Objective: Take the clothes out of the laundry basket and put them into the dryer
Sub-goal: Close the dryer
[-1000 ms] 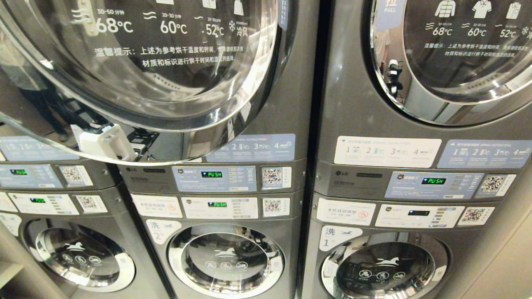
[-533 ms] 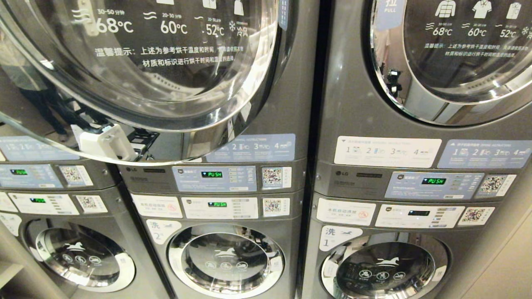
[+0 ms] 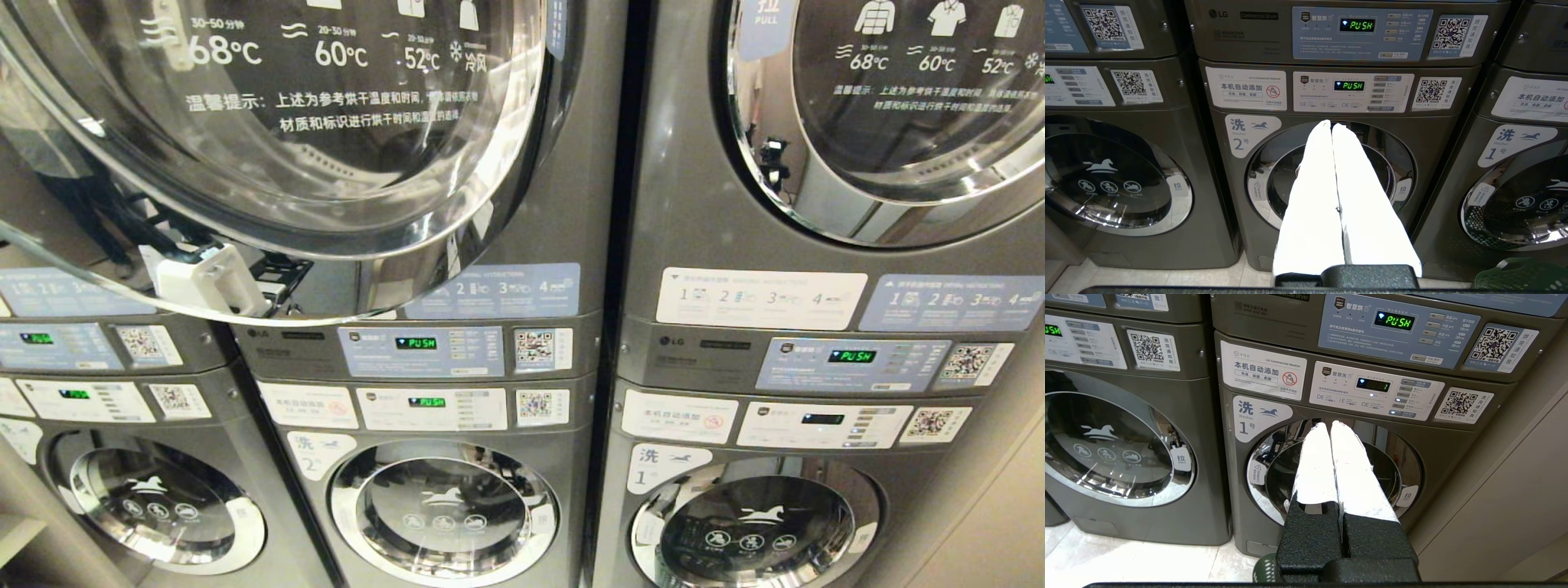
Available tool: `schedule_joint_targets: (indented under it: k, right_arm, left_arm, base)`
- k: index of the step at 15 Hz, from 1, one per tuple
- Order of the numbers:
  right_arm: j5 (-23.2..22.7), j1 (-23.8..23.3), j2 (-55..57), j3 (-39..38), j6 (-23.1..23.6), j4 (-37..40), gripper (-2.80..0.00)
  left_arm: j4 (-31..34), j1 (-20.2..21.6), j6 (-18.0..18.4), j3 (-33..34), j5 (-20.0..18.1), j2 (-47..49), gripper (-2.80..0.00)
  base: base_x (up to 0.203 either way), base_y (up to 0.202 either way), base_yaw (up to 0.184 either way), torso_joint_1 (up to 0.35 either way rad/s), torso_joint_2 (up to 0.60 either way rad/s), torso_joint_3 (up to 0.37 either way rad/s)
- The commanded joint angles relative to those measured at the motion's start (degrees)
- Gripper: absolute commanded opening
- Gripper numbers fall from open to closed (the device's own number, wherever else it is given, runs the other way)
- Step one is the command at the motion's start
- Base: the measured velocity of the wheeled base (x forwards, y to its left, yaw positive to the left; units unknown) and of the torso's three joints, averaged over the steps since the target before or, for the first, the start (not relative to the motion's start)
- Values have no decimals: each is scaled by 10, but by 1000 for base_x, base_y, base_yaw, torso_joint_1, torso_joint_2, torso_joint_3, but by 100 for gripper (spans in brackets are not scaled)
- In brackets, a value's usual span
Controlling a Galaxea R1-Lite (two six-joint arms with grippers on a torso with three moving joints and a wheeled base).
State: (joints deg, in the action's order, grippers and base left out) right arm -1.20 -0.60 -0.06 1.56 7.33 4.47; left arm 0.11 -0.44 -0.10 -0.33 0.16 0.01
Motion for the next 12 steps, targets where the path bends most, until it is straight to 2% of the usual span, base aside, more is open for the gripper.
schedule_joint_targets:
  k: [1,10,12]
  right_arm:
    - [1,0,1,0,0,0,-280]
    - [1,0,1,0,0,1,-280]
    - [1,0,1,0,-1,1,-280]
  left_arm:
    - [0,0,1,1,0,0,-280]
    - [1,0,11,1,-2,0,-280]
    - [1,0,11,1,-2,0,-280]
  base:
    - [0,0,0,0,0,0]
    - [0,0,0,0,0,0]
    - [115,0,-1,-4,-3,2]
